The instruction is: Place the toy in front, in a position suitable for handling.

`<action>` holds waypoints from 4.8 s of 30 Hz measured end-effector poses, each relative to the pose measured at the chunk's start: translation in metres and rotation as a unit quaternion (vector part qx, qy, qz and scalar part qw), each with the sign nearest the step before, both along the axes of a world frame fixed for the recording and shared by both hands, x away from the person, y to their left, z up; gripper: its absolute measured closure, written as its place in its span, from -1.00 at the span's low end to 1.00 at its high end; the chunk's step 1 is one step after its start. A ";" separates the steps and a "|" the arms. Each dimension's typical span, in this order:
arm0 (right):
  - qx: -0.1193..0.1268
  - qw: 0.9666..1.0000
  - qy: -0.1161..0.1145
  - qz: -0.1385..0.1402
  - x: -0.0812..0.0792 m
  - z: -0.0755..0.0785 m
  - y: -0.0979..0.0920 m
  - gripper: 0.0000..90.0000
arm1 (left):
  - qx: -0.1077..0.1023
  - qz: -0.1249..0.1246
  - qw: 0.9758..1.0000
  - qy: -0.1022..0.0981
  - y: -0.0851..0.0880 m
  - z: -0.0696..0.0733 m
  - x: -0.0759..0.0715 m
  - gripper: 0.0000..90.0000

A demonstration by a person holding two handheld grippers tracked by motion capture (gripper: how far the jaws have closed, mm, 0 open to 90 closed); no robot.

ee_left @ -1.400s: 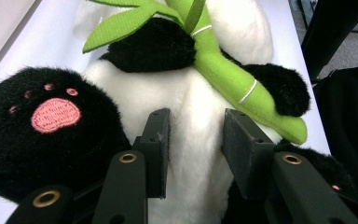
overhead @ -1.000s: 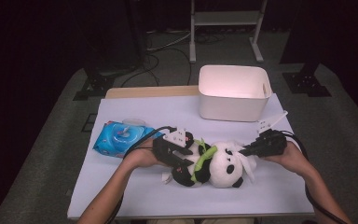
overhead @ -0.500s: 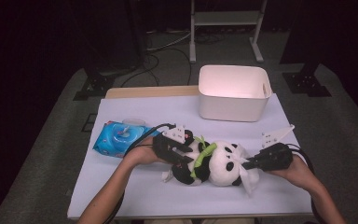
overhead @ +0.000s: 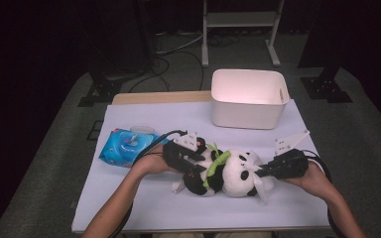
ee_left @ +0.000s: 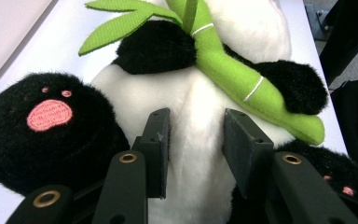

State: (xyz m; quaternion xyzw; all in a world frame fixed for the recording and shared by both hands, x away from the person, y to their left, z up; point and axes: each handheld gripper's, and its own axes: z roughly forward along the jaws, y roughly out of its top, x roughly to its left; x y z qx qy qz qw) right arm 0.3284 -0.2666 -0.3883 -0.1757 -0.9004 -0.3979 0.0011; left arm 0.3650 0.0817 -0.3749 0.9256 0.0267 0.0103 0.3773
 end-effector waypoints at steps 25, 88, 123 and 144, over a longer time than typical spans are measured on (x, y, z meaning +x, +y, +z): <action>0.006 0.999 -0.027 0.043 -0.012 0.014 0.031 0.86 | -0.021 0.005 1.000 0.007 0.002 0.003 0.001 0.27; -0.034 0.997 -0.016 0.067 0.002 0.028 0.078 0.87 | -0.072 0.018 0.997 0.009 0.021 0.008 -0.001 -0.05; -0.052 0.997 -0.019 0.051 -0.003 0.035 0.066 0.87 | -0.054 0.010 0.998 0.020 -0.001 -0.020 -0.002 0.01; -0.038 0.994 -0.044 0.091 -0.007 0.048 0.103 0.76 | -0.059 0.011 0.998 0.023 0.000 -0.021 -0.003 0.00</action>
